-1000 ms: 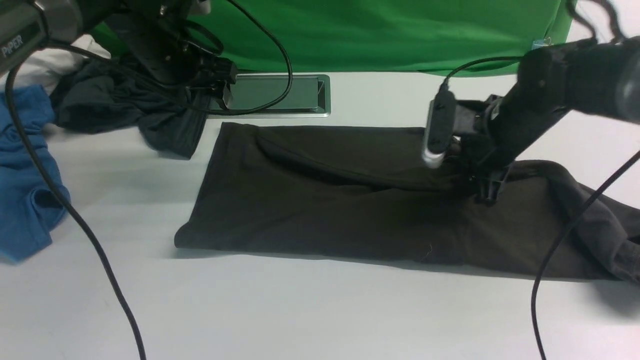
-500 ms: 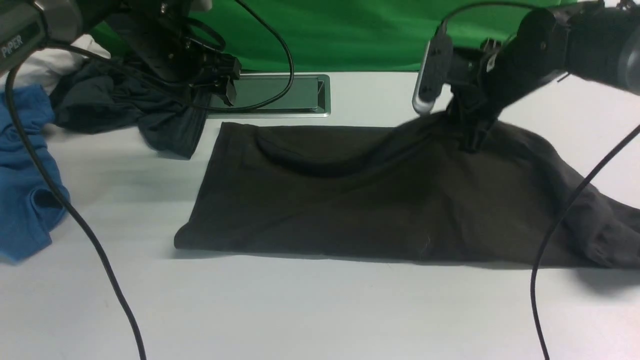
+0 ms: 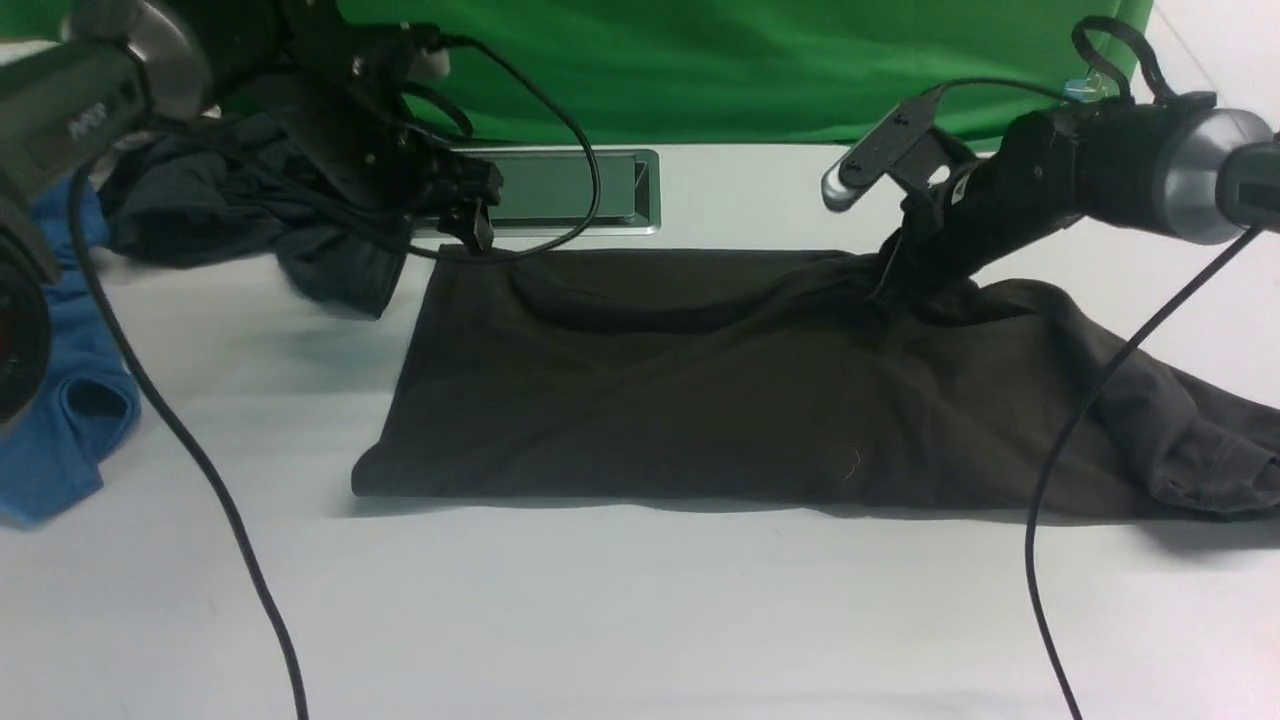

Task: Fold a long-sleeved shirt on a white desktop.
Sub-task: 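Fold the black garment in half by bringing its near edge over to the far edge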

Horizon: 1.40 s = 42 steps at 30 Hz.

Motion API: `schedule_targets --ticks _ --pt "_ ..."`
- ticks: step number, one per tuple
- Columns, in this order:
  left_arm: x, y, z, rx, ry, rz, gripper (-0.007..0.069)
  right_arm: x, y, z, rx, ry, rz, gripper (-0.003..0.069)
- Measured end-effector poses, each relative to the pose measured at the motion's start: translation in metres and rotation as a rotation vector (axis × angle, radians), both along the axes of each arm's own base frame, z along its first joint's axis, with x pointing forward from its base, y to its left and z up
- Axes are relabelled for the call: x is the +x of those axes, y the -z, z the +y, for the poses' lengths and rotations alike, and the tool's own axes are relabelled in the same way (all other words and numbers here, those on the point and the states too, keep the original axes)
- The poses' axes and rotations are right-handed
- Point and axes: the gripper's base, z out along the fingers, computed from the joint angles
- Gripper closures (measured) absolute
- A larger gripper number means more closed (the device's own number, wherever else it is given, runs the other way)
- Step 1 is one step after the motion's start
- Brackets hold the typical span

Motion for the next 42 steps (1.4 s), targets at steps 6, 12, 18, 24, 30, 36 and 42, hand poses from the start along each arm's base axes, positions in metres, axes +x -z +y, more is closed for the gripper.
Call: schedule_targets --ticks 6,12,18,24,30,36,42 --pt "0.015 0.035 -0.005 -0.023 0.070 -0.039 0.0034 -0.008 -0.053 -0.002 0.046 0.026 -0.103 0.0130" --pt "0.019 0.054 -0.014 -0.107 0.132 -0.042 0.0135 -0.018 -0.095 -0.004 0.070 0.029 -0.188 0.0140" --pt "0.021 0.056 -0.014 -0.116 0.111 -0.049 0.0400 -0.024 -0.109 -0.005 0.083 0.038 -0.206 0.0170" --pt "0.018 0.038 -0.014 -0.123 0.101 -0.073 0.0585 -0.028 -0.105 -0.007 0.083 0.057 -0.140 0.0174" --pt "0.008 -0.011 -0.004 -0.135 0.092 -0.128 0.0588 -0.034 -0.099 -0.008 0.103 0.115 -0.032 0.0174" --pt "0.004 -0.034 0.022 -0.134 0.020 -0.159 0.0588 -0.039 -0.086 -0.009 0.094 0.151 0.083 0.0174" --pt "0.011 -0.016 0.032 -0.124 -0.011 -0.140 0.0588 -0.037 -0.056 -0.010 0.050 0.160 0.216 0.0174"
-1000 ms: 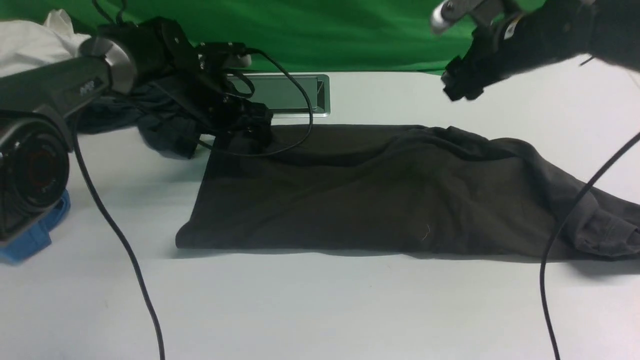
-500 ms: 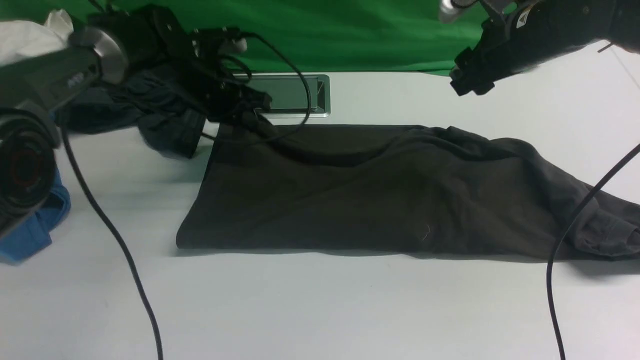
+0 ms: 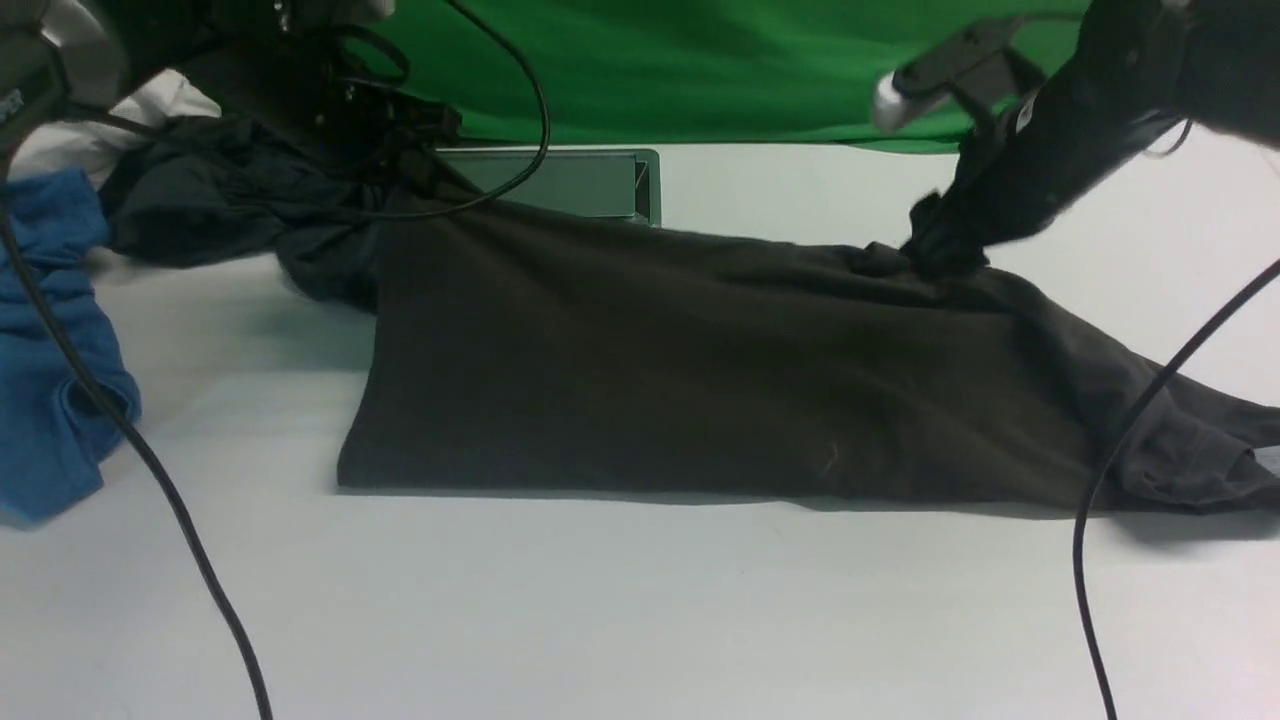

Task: Fold a long-sleeved shirt on a white desktop.
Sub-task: 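Fold the black garment in half by bringing its near edge over to the far edge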

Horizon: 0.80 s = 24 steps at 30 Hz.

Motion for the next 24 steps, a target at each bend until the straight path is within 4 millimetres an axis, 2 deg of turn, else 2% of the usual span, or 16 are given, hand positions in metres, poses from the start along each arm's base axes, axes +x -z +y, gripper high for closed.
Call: schedule_targets --ticks 3,5,7,9,11,13,14,16,21,24 --pt "0.006 0.020 0.000 0.001 -0.009 0.018 0.0588 -0.006 0.007 -0.005 -0.021 0.008 0.098 0.0174" --pt "0.008 0.025 0.001 0.002 -0.012 0.023 0.0588 -0.009 0.007 -0.008 -0.026 0.014 0.130 0.0174" --pt "0.011 0.041 0.001 0.003 -0.015 0.047 0.0588 -0.020 0.007 -0.013 -0.022 0.040 0.242 0.0174" --pt "0.012 0.048 0.001 0.004 -0.016 0.060 0.0588 -0.036 0.011 -0.015 -0.015 0.045 0.334 0.0174" --pt "0.012 0.051 0.001 0.003 -0.017 0.065 0.0588 -0.046 0.017 -0.016 -0.010 0.047 0.387 0.0174" --pt "0.013 0.054 0.001 -0.001 -0.018 0.069 0.0588 -0.067 0.031 -0.019 -0.012 0.052 0.473 0.0174" --pt "0.013 0.054 0.001 -0.002 -0.019 0.069 0.0588 -0.068 0.031 -0.019 -0.013 0.051 0.477 0.0174" --pt "0.013 0.053 0.001 -0.011 -0.024 0.066 0.0588 -0.083 0.045 -0.025 -0.021 0.065 0.527 0.0174" --pt "0.013 0.053 0.000 -0.021 -0.027 0.066 0.0588 -0.090 0.057 -0.042 -0.025 0.107 0.541 0.0174" --pt "0.013 0.053 0.000 -0.023 -0.028 0.067 0.0588 -0.084 0.052 -0.071 -0.027 0.176 0.509 0.0174"
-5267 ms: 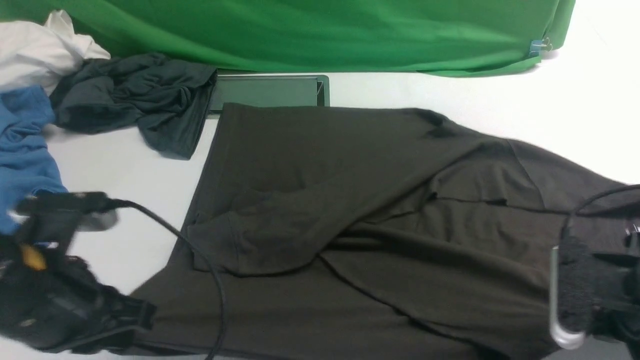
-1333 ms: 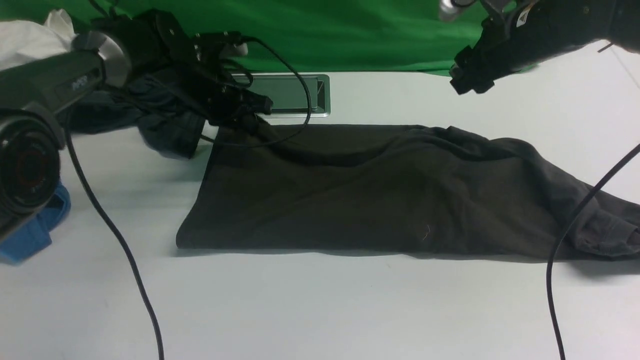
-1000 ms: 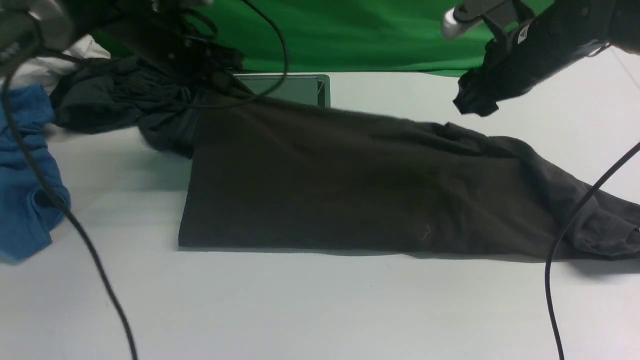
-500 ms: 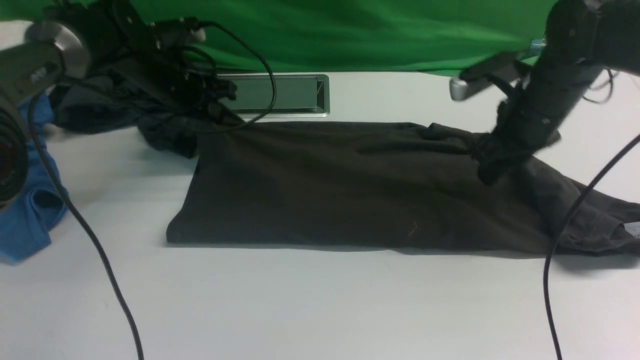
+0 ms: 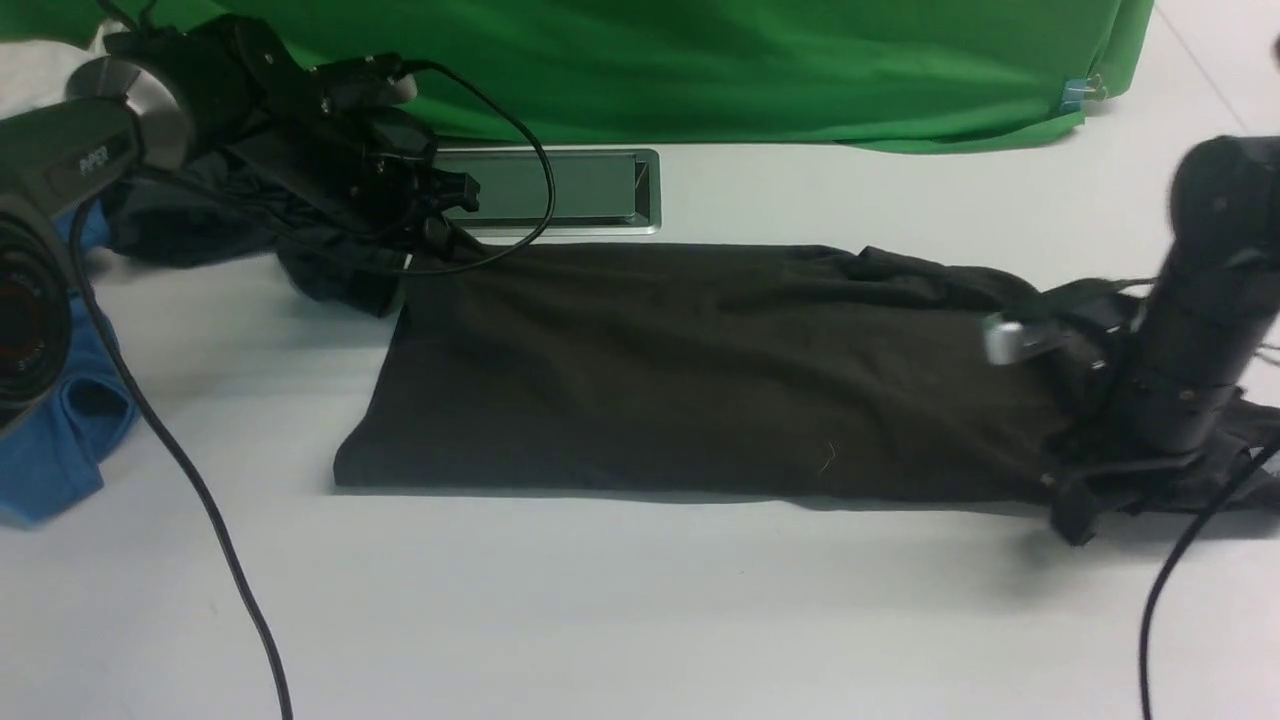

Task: Fold a long-sleeved shirt on a white desktop.
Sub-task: 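Fold the black garment in half by bringing its near edge over to the far edge, then grasp the waist and leg ends of the folded dark trousers and straighten them on the table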

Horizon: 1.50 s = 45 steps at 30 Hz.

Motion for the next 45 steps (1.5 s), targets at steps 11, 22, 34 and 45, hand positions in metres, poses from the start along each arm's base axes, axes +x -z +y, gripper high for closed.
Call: schedule_targets --ticks 11,22,34,45 --pt "0.000 0.000 0.000 -0.001 0.003 -0.001 0.0588 0.050 -0.084 -0.099 -0.062 0.307 -0.472 0.0174" --pt "-0.002 -0.009 0.000 0.003 -0.004 -0.005 0.0564 0.037 -0.134 -0.086 -0.045 0.291 -0.502 0.0174" --pt "-0.050 -0.119 0.030 0.044 -0.070 -0.022 0.0101 -0.030 -0.150 -0.027 0.047 0.165 -0.614 0.0480" --pt "-0.141 -0.213 0.055 0.061 -0.113 -0.069 -0.0035 -0.145 -0.183 0.007 0.157 0.018 -0.970 0.0630"
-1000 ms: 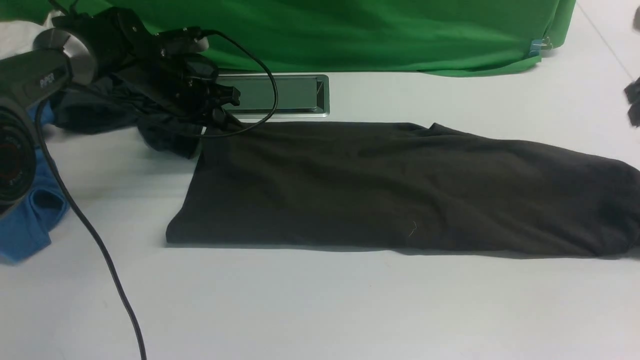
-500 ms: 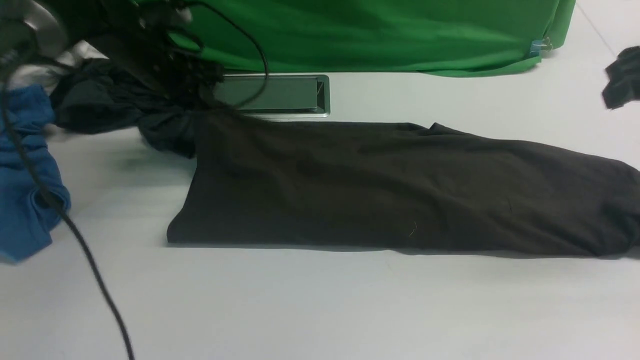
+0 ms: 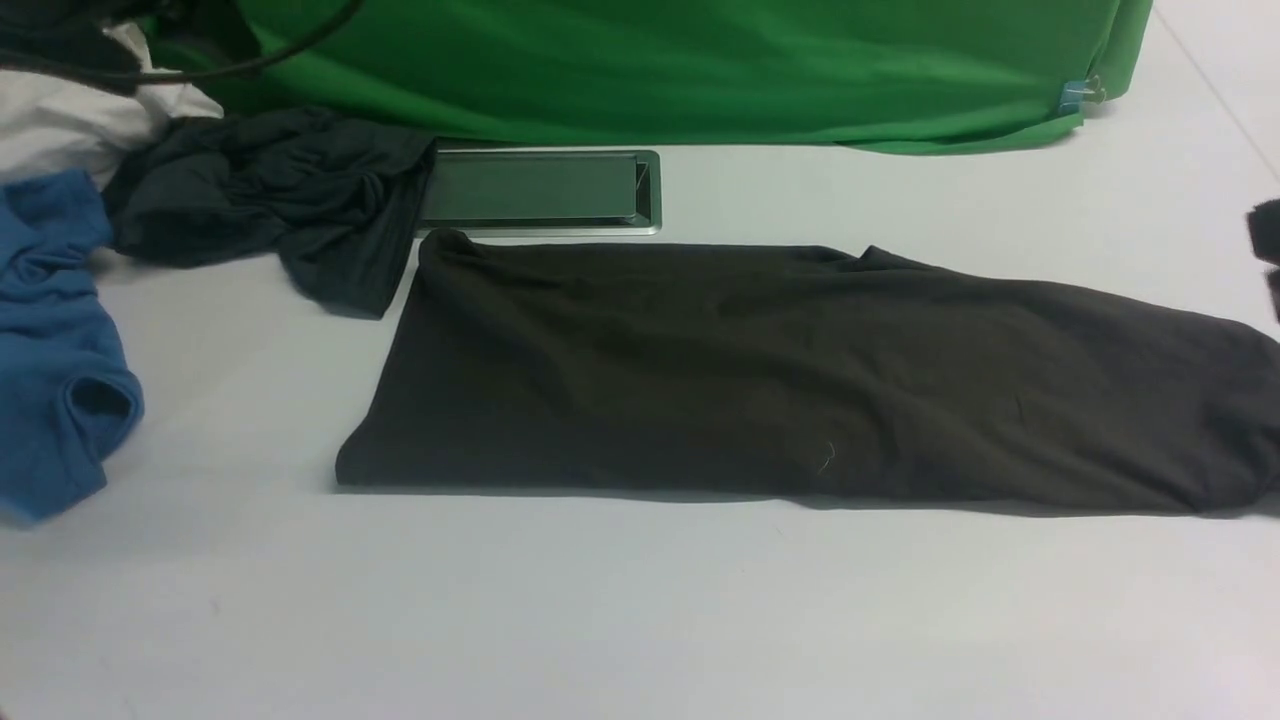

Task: Fold a long-sleeved shirt on a white desktop.
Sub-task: 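Grasp the waist and leg ends of the folded dark trousers and straighten them on the table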

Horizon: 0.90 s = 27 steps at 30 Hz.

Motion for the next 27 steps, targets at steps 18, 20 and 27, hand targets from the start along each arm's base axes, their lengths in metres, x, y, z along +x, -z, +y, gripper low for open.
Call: schedule_targets --ticks 18,20,27 --pt "-0.072 0.103 -0.014 -0.134 -0.110 0.154 -0.0022 -0.040 0.021 -0.002 0.101 0.050 -0.132 0.0545" --pt "-0.068 0.117 -0.015 -0.154 -0.115 0.204 -0.0021 -0.039 0.021 -0.001 0.122 0.061 -0.142 0.0536" --pt "-0.061 0.133 -0.029 -0.162 -0.073 0.261 -0.0013 -0.041 0.021 0.007 0.150 0.020 -0.143 0.0512"
